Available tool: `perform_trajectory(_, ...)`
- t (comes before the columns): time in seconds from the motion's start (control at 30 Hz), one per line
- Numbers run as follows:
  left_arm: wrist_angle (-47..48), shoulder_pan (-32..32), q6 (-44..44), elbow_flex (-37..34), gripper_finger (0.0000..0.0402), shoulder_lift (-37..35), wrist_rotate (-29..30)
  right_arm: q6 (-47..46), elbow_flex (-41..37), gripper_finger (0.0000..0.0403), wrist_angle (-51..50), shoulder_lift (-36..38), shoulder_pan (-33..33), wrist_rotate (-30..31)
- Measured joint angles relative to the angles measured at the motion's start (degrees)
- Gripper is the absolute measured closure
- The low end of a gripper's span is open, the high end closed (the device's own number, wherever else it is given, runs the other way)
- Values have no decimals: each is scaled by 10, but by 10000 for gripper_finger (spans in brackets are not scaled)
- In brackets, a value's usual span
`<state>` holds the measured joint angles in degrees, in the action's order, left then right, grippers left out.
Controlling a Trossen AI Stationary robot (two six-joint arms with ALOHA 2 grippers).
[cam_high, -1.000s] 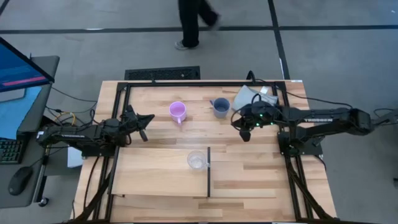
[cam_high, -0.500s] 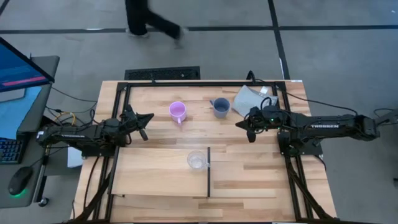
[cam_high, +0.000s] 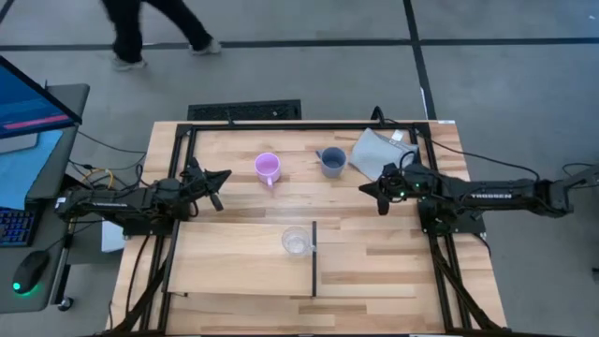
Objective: Stack small to large cups/mugs on shelf
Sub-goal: Put the pink mug on the shelf
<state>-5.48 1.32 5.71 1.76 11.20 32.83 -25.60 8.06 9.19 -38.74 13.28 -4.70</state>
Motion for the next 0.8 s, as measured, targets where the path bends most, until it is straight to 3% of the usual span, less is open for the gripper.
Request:
perform_trajectory(0.57, -28, 0, -35, 0, 400, 0, 48, -10, -21, 401, 20, 20, 0, 17)
perform_trajectory(0.8, -84, 0, -93, 10, 350, 0, 57, -10, -21, 400, 20, 20, 0, 17)
